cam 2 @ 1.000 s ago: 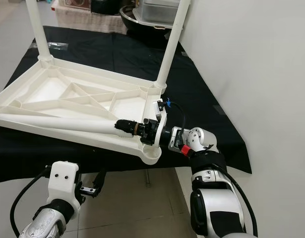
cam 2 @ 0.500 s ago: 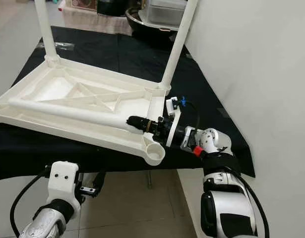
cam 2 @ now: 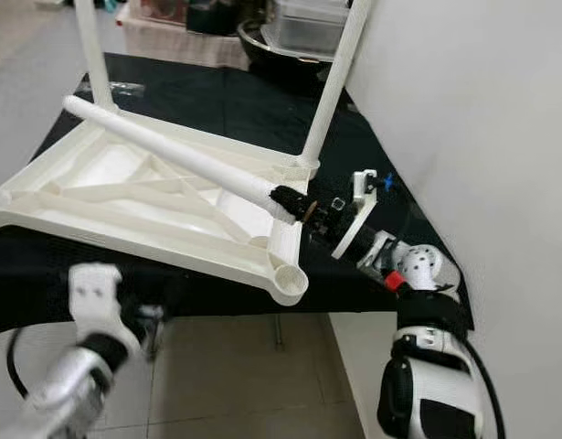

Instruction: Building children table

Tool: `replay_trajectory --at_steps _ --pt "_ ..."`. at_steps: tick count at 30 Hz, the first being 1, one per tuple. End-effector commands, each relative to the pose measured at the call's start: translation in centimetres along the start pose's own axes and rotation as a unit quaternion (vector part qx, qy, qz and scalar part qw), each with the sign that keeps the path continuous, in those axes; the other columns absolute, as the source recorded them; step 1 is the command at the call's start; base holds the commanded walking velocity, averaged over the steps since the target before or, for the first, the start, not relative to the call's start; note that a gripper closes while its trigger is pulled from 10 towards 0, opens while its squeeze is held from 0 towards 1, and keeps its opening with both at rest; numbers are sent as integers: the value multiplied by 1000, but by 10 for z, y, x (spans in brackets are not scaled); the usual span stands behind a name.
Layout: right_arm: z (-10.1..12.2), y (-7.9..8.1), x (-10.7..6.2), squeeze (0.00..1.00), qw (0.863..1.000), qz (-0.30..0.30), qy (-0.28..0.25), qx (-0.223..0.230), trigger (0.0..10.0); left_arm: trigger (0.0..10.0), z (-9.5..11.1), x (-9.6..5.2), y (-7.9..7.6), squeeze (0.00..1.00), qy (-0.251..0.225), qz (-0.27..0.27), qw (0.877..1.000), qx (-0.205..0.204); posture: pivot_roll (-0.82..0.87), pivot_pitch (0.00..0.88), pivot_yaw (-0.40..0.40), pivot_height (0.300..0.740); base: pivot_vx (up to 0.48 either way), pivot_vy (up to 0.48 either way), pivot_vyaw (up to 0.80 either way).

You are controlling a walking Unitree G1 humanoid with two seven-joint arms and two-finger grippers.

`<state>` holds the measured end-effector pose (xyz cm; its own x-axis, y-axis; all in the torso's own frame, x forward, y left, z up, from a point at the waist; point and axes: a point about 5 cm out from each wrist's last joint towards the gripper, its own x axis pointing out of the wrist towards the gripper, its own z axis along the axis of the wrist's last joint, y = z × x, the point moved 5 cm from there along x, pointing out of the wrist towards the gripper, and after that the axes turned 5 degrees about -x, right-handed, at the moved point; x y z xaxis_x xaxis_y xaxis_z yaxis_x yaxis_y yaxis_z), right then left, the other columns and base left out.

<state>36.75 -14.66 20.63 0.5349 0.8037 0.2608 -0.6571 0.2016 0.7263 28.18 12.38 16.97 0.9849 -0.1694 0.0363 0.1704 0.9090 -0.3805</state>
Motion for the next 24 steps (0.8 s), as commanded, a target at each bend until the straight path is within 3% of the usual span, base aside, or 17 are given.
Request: replay_trajectory --at_steps 1,2,4,9,13,18,19,20,22,24 --pt "6 6 -5 0 1000 18 -23 0 0 10000 7 6 -6 129 -13 -10 997 -73 119 36 -140 740 0 0 0" --pt "6 7 -7 0 999 22 -29 5 0 10000 18 12 -7 0 -27 -21 994 -102 120 34 -137 740 0 0 0" --pt "5 8 -12 0 999 26 -38 13 0 10000 34 19 -3 0 -51 -35 989 -135 120 28 -131 740 0 0 0" --pt "4 8 -18 0 999 27 -42 19 0 10000 44 22 2 0 -66 -41 985 -153 117 25 -128 740 0 0 0" --pt "-4 10 -35 0 998 34 -37 34 0 10000 67 26 15 0 -100 -55 973 -201 115 19 -124 740 0 0 0" --pt "-7 13 -39 0 998 40 -36 42 0 10000 74 27 19 0 -103 -73 964 -233 116 20 -125 740 0 0 0" --pt "-9 15 -41 0 998 44 -32 44 0 10000 80 26 22 0 -111 -83 955 -262 113 21 -120 740 0 0 0" --pt "-9 15 -41 0 998 44 -32 44 0 10000 80 26 22 0 -111 -83 955 -262 113 21 -120 740 0 0 0" --pt "-14 20 -43 0 997 55 -27 50 0 10000 91 24 32 0 -126 -100 937 -311 112 20 -117 740 0 0 0" --pt "-14 20 -43 0 997 55 -27 50 0 10000 91 24 32 0 -126 -100 937 -311 112 20 -117 740 0 0 0"
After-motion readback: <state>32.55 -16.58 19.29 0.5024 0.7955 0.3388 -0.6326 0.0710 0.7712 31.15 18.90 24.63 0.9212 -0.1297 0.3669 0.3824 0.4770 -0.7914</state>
